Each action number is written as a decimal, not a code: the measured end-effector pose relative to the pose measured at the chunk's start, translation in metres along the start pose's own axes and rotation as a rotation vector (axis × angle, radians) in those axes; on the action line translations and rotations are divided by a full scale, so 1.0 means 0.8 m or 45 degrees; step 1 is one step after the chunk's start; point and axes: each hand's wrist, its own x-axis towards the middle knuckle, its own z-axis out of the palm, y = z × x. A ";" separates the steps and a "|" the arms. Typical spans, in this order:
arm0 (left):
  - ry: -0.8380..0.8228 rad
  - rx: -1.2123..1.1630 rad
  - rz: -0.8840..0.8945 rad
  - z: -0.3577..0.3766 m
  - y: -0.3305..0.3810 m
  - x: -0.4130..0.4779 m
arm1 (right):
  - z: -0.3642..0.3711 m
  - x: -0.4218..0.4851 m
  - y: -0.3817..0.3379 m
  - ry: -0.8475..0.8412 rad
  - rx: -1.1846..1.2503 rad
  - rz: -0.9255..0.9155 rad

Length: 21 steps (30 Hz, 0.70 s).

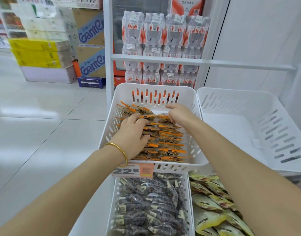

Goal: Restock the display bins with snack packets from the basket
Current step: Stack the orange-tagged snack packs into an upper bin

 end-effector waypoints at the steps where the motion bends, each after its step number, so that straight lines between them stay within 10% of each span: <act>1: 0.023 -0.026 0.014 -0.004 0.002 -0.007 | -0.005 -0.012 -0.002 0.020 0.049 -0.019; 8: 0.152 -0.217 0.220 -0.038 0.034 -0.156 | -0.013 -0.216 0.005 0.060 0.352 -0.316; 15: -0.684 0.102 -0.066 0.013 0.024 -0.365 | 0.137 -0.393 0.165 -0.508 0.202 0.131; 21: -0.887 0.383 -0.095 0.043 0.012 -0.417 | 0.257 -0.435 0.278 -0.586 0.049 0.348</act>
